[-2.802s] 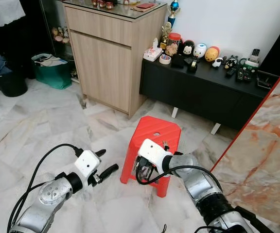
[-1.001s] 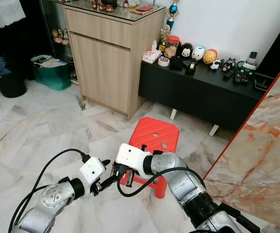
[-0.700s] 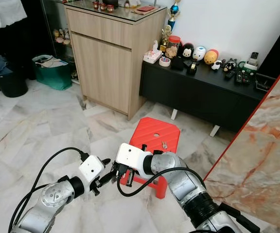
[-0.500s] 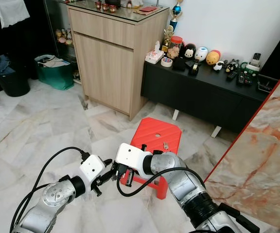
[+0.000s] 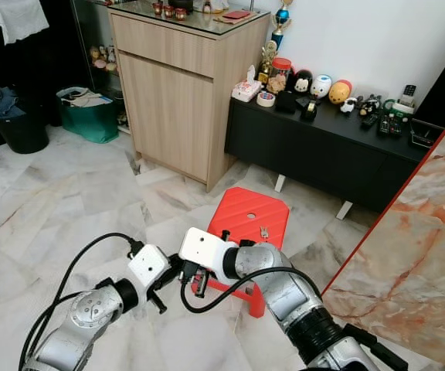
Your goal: Hang keys on a hook
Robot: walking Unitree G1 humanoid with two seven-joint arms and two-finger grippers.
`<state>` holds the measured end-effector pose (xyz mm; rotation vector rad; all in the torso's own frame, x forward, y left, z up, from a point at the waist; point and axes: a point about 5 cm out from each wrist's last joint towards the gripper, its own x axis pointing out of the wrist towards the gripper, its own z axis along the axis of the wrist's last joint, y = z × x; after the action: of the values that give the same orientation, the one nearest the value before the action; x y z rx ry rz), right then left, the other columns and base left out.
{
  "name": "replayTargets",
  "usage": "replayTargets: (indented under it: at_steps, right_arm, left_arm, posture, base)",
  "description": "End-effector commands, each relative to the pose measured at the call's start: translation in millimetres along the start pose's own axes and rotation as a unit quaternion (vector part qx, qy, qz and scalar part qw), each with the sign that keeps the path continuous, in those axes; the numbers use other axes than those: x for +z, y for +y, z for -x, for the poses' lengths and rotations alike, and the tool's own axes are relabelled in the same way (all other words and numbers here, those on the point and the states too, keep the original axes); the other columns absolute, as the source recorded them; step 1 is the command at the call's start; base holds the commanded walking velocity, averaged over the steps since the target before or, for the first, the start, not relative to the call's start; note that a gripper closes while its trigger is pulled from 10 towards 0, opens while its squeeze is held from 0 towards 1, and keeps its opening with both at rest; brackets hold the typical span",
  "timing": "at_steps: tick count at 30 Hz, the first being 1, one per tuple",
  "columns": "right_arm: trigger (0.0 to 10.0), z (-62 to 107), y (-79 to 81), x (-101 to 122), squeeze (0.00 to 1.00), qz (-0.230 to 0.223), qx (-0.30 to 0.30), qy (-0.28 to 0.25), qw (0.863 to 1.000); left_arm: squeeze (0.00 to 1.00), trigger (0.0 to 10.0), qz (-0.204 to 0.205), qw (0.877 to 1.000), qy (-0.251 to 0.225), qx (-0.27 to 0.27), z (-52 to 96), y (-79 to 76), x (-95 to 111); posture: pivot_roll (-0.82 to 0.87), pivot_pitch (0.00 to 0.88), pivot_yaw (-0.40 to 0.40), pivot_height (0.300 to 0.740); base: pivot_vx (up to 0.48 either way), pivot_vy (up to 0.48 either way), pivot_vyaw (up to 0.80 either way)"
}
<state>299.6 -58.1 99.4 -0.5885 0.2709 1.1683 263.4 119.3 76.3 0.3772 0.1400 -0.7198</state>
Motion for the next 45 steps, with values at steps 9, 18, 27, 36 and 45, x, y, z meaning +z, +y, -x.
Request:
replayTargets:
  at_steps: [9, 18, 27, 36, 45]
  right_arm:
    - [10.0, 1.6, -3.0, 5.8, 0.0, 0.01, -0.006, -0.004, 1.0]
    - [10.0, 2.3, -6.3, 5.4, 0.0, 0.009, -0.012, -0.001, 1.0]
    - [10.0, 3.3, -8.3, 5.3, 1.0, 0.004, -0.013, -0.001, 1.0]
    - [10.0, 6.2, -14.4, 11.3, 1.0, 0.004, -0.016, -0.009, 1.0]
    - [10.0, 25.4, -34.0, 14.0, 1.0, -0.004, -0.045, -0.009, 0.999]
  left_arm:
    - [0.0, 0.0, -0.001, 1.0, -0.006, 0.003, -4.6, 0.1, 2.2]
    - [0.0, 0.0, -0.002, 1.0, -0.002, 0.005, -5.5, 0.3, 1.1]
    - [0.0, 0.0, -0.001, 1.0, 0.003, -0.004, -6.8, -3.0, -0.4]
    - [0.0, 0.0, 0.003, 1.0, 0.01, -0.017, -6.6, -6.5, -3.3]
    - [0.0, 0.0, 0.007, 1.0, 0.027, -0.002, -3.9, -4.0, -12.3]
  posture:
    - [0.14, 0.0, -0.151, 0.74]
    - [0.14, 0.0, -0.152, 0.74]
    - [0.15, 0.0, -0.151, 0.74]
    - [0.15, 0.0, -0.147, 0.74]
    - [0.14, 0.0, -0.14, 0.74]
  base:
    - [0.0, 0.0, 0.0]
    - [0.0, 0.0, 0.0]
    - [0.0, 0.0, 0.0]
    - [0.0, 0.0, 0.0]
    - [0.0, 0.0, 0.0]
